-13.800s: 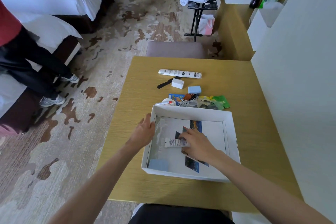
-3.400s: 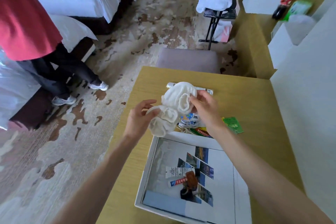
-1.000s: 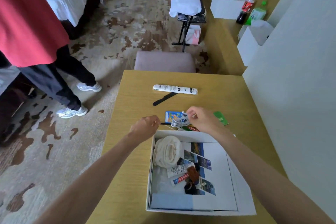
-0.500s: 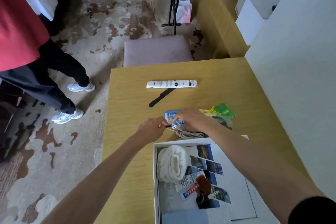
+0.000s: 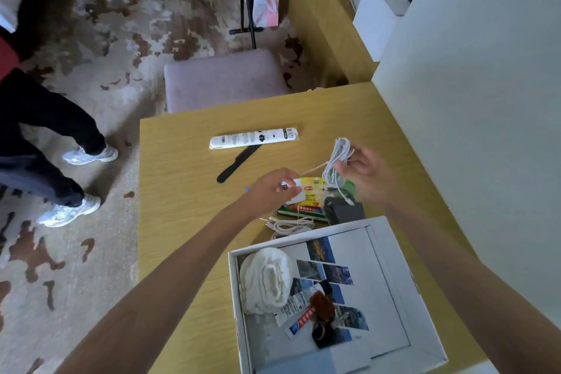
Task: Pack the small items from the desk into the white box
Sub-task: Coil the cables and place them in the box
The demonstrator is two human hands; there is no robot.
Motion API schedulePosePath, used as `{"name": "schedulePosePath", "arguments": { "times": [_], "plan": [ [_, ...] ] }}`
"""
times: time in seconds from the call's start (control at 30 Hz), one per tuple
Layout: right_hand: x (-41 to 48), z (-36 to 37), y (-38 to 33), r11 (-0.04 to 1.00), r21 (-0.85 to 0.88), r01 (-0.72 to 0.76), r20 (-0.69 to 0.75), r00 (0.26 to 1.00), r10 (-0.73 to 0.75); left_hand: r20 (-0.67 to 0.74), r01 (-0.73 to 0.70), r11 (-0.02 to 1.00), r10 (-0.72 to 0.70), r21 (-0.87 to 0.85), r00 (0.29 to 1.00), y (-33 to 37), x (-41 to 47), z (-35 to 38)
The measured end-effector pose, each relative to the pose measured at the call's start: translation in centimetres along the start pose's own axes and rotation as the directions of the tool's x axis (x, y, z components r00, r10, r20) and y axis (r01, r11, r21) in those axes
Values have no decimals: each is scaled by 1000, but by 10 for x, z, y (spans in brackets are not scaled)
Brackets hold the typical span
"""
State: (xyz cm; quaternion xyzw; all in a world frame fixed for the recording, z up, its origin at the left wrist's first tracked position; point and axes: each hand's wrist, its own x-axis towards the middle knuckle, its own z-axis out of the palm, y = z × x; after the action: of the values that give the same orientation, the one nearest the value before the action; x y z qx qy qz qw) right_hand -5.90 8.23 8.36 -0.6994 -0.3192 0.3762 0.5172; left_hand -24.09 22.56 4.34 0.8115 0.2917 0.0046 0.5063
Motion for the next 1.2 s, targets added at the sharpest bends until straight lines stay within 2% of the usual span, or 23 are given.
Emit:
{"name": "schedulePosePath", "arguments": {
  "times": [0.1,0.2,0.33,0.47,0.63,0.73,0.83,0.9,0.97,1.07,1.2],
  "plan": [
    [-13,0,-2,999,23,-37,-40,998,38,70,-66,972,83,-225,994,27,-4,6],
    [-23,3,-6,997,-6,-71,-5,997,71,20,-144,960,153,-238,988,47,-8,13],
    [-38,4,-22,995,70,-73,135,989,63,-148,-135,932,89,-337,985,65,-17,14],
    [-54,4,-31,989,104,-103,264,962,72,-236,-144,848,23,-510,972,76,-37,12],
    [-67,17,-34,966,214,-143,326,943,67,-295,-166,857,17,-487,955,86,-64,10],
    [-73,25,-33,973,218,-75,303,953,6,-312,-173,869,22,-464,950,89,-78,13],
    [-76,33,-34,987,157,-30,150,989,6,-372,-187,938,69,-290,926,91,-86,16],
    [-76,38,-35,990,138,-19,113,994,3,-421,-179,971,97,-161,902,90,-88,17],
    [-76,40,-37,992,119,-36,96,995,25,-473,-168,981,101,-101,875,88,-88,18],
    [-72,39,-41,997,76,-24,17,1000,23,-555,-186,969,67,-161,829,84,-88,22],
    [-70,33,-37,998,-26,-62,27,998,63,-613,-151,953,-44,-263,789,77,-89,19]
  ]
}}
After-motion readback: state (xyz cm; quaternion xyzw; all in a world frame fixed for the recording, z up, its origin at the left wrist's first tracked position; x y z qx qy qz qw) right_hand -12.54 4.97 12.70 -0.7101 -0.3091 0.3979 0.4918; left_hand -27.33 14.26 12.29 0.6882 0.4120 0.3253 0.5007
